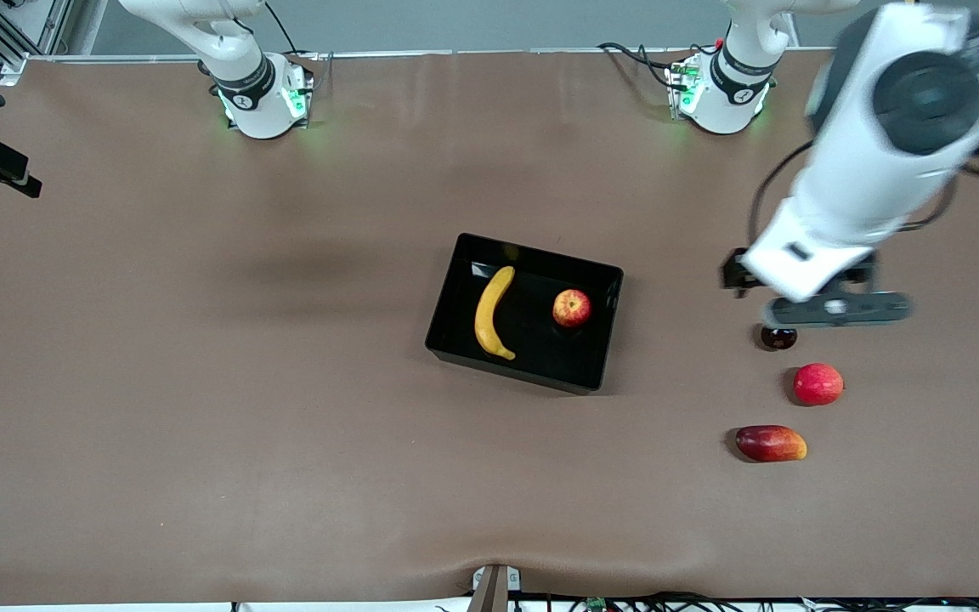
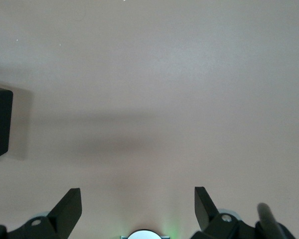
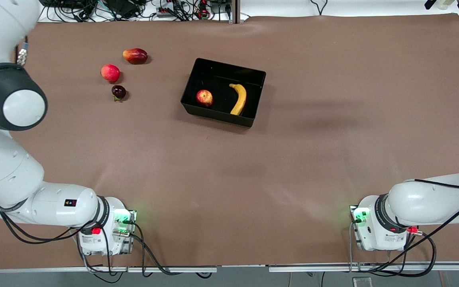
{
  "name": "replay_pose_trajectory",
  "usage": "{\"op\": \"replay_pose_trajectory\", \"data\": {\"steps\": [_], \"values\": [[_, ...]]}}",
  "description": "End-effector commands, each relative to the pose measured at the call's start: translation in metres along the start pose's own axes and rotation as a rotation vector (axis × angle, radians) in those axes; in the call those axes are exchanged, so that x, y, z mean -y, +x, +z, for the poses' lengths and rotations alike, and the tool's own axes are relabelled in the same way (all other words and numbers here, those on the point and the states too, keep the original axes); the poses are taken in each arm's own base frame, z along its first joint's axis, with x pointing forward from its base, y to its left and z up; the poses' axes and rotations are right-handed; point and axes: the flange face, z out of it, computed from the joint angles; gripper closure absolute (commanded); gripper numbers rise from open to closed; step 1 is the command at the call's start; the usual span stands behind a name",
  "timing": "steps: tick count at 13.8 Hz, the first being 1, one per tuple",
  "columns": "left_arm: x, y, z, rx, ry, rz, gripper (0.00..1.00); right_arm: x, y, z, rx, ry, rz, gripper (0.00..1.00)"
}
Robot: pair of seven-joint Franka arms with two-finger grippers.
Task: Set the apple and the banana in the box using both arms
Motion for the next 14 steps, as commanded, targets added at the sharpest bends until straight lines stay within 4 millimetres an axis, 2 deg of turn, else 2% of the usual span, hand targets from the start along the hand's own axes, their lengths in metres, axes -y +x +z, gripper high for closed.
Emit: {"op": "replay_pose_trajectory", "data": {"steps": [1, 4, 6, 8, 10, 11, 12, 14], "values": [[0.046, -0.018, -0.022, -0.007, 0.002, 0.02, 0.0, -0.003, 0.0, 0.0, -0.004, 0.015, 0.007, 0.0], [0.097, -0.029, -0.038, -0.014, -0.024, -0.044, 0.0, -0.002, 0.0, 0.0, -0.006, 0.015, 0.005, 0.0], [0.124, -0.037, -0.047, -0.024, -0.078, -0.058, 0.0, -0.004, 0.001, 0.0, -0.006, 0.015, 0.008, 0.0], [0.132, -0.05, -0.054, -0.026, -0.086, -0.074, 0.0, -0.003, 0.001, -0.001, -0.007, 0.015, 0.007, 0.0], [0.118, -0.064, -0.056, -0.023, -0.088, -0.06, 0.0, -0.003, 0.001, -0.002, -0.01, 0.015, 0.007, 0.0], [0.124, -0.076, -0.06, -0.021, -0.078, -0.072, 0.0, -0.003, 0.001, -0.002, -0.01, 0.015, 0.007, 0.0], [0.118, -0.087, -0.06, -0.014, -0.077, -0.062, 0.0, -0.003, 0.001, -0.002, -0.01, 0.015, 0.007, 0.0], [0.121, -0.1, -0.061, -0.008, -0.114, -0.069, 0.0, -0.003, 0.001, -0.002, -0.01, 0.015, 0.007, 0.0]]}}
